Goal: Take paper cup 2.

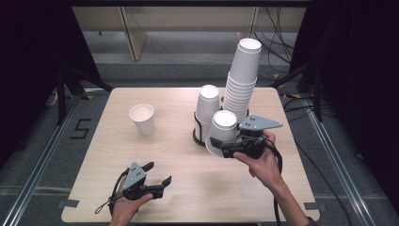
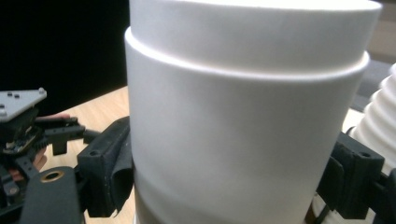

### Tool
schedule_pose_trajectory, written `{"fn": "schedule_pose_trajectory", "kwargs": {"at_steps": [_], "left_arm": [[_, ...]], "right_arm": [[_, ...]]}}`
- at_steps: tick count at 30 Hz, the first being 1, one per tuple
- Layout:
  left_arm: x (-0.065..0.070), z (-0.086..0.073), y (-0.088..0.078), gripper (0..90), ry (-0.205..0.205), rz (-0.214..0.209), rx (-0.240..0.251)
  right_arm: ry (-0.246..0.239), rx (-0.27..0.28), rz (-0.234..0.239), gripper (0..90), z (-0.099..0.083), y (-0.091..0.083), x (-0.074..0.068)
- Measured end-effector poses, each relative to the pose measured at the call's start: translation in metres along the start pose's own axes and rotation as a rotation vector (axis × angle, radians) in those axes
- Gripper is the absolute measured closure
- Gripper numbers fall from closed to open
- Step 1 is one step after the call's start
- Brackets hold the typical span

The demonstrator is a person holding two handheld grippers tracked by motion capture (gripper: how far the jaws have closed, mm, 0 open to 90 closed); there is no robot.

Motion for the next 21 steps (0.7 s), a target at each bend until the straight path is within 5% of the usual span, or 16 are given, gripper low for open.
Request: {"fn": "schedule_pose_trajectory", "kwargs": {"at_steps": [21], "left_arm": [[0.000,0.000,0.001,14.6,-0.006,-0.008,0.006]], "right_arm": [[-0.011,-0.073,0.105,17.9,-0.040,0.036,-0.026]]}}
Point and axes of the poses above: each handheld gripper's, and its own axes: y roughly forward along the jaws, z roughly out of its top, x roughly to its right, the point moved 9 cm from there along y, roughly forward along the jaws, and after that the axes turned 4 degrees about z, right-handed, at the moved point
